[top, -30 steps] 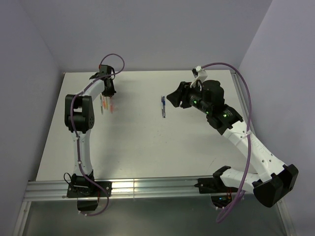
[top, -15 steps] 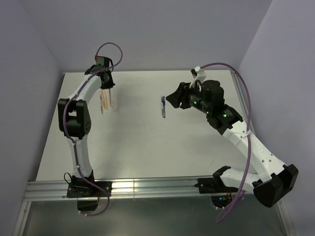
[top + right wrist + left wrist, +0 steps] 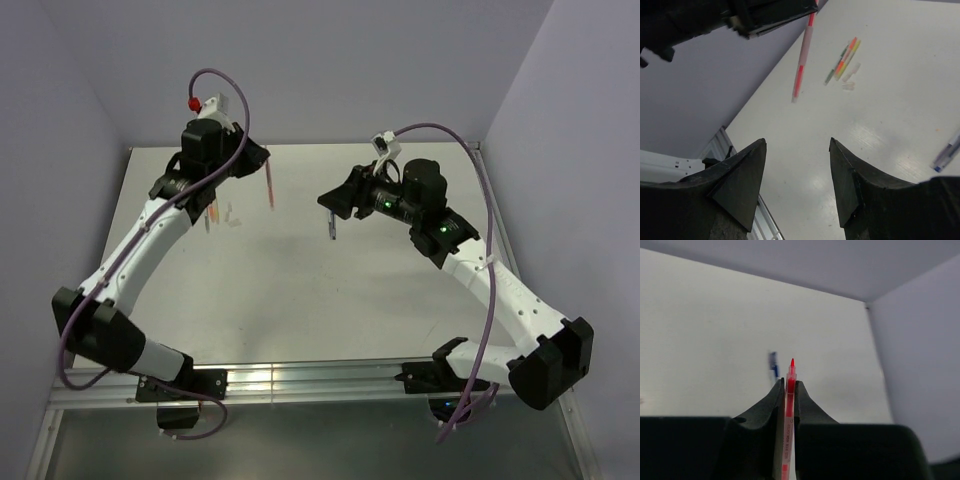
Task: Insert the pens into the pen caps
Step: Pick up the pen from the center of the board.
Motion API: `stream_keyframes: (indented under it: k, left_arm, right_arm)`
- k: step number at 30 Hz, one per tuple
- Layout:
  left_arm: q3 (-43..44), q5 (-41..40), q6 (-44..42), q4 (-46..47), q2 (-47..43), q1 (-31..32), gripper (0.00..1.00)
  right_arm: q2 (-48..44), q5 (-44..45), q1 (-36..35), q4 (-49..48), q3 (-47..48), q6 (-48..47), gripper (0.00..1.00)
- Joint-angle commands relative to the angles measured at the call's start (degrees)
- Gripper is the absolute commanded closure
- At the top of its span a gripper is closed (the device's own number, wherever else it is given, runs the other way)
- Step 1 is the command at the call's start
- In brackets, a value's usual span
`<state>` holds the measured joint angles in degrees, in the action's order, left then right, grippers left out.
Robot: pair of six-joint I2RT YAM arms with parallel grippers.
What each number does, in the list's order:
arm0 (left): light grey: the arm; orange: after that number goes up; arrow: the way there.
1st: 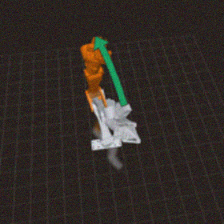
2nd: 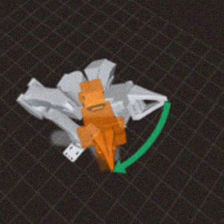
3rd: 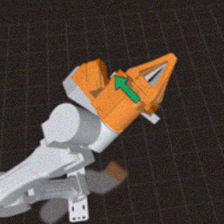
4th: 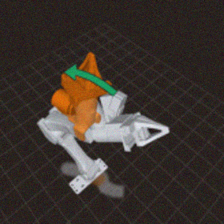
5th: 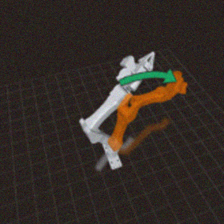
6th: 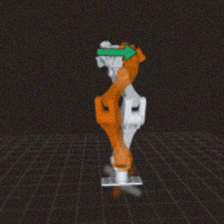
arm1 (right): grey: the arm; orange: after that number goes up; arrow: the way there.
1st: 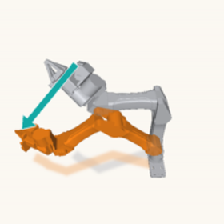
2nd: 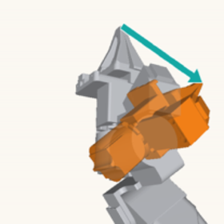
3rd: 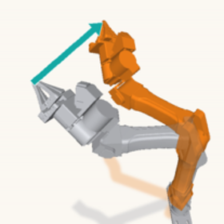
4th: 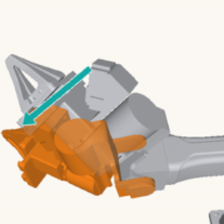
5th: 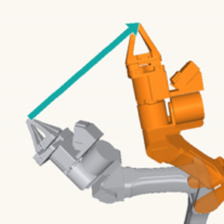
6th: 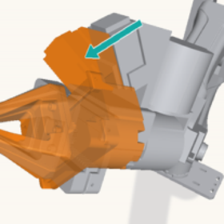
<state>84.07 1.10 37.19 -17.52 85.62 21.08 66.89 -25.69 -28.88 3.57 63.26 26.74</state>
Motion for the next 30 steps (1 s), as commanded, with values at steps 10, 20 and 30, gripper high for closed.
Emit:
stream_keyframes:
  k: [10, 20, 30]
  left_arm:
    - [-6.11, 5.41, 7.99, 14.35, -12.15, 7.74, 1.00]
    - [-8.40, 5.75, 9.57, 21.03, -12.24, 11.61, 1.00]
    - [-6.73, 6.98, 9.39, 24.20, -9.07, 15.65, 1.00]
  right_arm:
    - [1.66, -5.51, 0.06, -14.64, -2.00, 2.61, 0.37]
    - [2.45, -6.47, 0.06, -17.28, -1.30, 4.11, 0.36]
    - [3.33, -7.62, 0.06, -18.78, -1.83, 5.51, 0.37]
